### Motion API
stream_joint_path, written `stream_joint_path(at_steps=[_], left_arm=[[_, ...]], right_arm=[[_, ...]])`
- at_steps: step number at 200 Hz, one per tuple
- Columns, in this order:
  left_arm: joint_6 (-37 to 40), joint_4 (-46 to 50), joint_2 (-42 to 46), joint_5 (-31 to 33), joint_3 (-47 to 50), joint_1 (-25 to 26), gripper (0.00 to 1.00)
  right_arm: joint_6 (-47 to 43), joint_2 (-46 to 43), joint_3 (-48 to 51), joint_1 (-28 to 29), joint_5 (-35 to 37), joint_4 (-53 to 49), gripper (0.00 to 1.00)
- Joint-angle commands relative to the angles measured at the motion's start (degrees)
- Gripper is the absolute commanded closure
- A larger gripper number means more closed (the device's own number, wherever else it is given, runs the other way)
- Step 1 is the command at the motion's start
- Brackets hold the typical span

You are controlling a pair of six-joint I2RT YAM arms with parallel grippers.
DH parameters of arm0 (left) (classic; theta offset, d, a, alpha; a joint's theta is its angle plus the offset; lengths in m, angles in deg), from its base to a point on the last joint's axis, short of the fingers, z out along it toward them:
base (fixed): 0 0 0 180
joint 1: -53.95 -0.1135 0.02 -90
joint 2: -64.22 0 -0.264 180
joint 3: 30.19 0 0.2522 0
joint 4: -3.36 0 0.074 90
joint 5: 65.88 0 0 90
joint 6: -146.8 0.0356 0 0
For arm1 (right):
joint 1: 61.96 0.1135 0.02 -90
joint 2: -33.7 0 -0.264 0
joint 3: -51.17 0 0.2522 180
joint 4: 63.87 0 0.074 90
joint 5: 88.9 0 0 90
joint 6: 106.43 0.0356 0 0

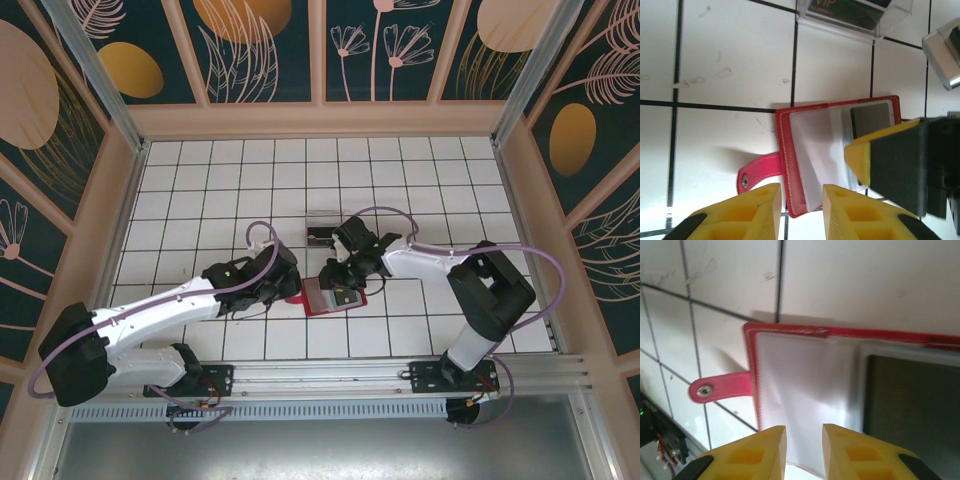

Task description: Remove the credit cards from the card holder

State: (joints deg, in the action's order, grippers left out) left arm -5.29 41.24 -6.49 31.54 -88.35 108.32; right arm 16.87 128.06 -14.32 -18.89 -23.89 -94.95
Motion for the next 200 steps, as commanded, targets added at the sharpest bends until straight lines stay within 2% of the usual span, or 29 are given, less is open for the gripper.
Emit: stream_joint_path(at_steps=[1,35,80,144,200], left_arm=[[0.18,-6.53,-3.97,-5.60,-0.43,-0.07,0.71],[2.19,-10.84,-12.89,-10.35,-4.73,-0.13,0.73],[5.16,-11.04,-23.73,-13.35,-10.92,-0.11,0.73],[7.18,-7.90,-27.11,-12.39,-13.38,-0.21,0.73],[8.82,-4.00,-29.89,-10.10,-14.57,-0.26,0.75]], right_arm=[[-1.85,-3.58,0.51,-3.44,5.12,-4.86,0.74],[-4.21,-6.75,4.60,-8.58,7.58,-6.79,0.67],[-3.84,-6.12,7.92,-8.29,7.79,-5.08,0.63],[1.16,-5.95,9.59,-2.85,7.33,-2.02,0.63],[3.44,-9.07,10.37,-3.17,11.35,-3.52,0.63]])
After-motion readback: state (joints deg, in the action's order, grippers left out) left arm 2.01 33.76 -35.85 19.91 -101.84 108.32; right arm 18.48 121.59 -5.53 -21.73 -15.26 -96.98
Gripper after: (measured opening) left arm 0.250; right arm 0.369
